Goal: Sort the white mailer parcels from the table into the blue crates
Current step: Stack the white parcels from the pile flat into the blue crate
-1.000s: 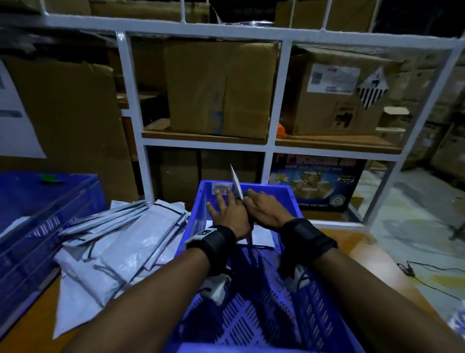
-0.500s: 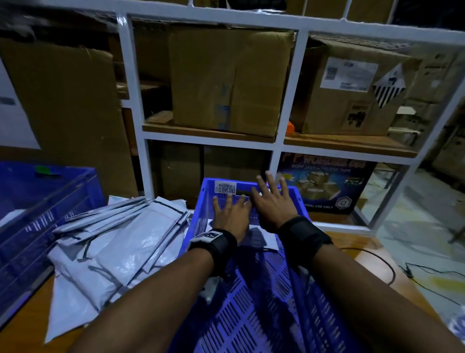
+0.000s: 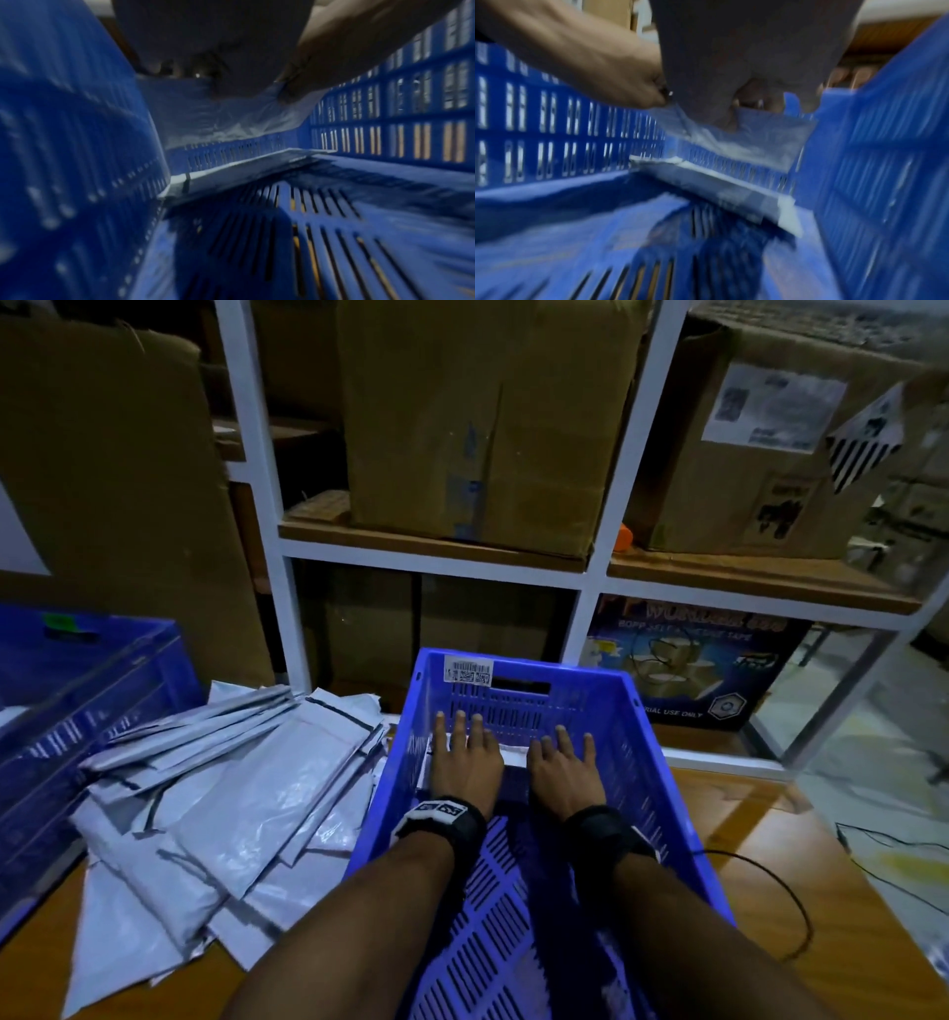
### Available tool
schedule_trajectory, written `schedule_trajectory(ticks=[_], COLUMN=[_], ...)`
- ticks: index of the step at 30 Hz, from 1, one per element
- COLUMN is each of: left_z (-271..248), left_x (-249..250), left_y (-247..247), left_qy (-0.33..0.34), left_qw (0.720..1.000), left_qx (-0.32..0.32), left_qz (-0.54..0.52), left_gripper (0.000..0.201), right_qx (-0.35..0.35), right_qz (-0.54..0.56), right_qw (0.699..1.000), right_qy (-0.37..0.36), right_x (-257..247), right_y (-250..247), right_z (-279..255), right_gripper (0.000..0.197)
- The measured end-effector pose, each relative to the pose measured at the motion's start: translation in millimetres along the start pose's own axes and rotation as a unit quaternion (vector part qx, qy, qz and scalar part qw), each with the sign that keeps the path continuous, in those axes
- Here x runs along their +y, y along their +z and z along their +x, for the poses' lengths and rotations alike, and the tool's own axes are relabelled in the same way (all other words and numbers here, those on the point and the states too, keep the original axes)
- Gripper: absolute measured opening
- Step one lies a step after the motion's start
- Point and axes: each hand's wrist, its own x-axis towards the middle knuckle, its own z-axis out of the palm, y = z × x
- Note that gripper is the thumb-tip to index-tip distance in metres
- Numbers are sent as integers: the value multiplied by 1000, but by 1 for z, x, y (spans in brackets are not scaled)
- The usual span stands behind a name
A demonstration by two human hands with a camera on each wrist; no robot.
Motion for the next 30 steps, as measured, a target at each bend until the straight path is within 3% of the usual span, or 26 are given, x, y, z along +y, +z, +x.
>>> schedule_trajectory(ticks=[3,8,14,20,30], left_z=[6,-2,-7,-3,21], left_x=[1,9,15,8,-2], left_y=[17,58,83,91,90], left_qy=[-20,-15,-24,-33,24], left_qw=[1000,994,989,987,987], left_qx=[-5,-92,-109,-136,-138], left_qz=[-14,-54,-96,-81,-74], left_gripper=[52,71,81,88,103], right_qx=[-15,-104,-83,-75,-120], right_qz=[16,55,78,97,165], right_qw=[1000,993,993,993,979], right_qy=[9,23,5,0,3], right_x=[-4,-16,-17,-9,-3], right_y=[21,61,66,68,70], right_z=[3,1,8,5,11], right_gripper=[51,58,86,66,63])
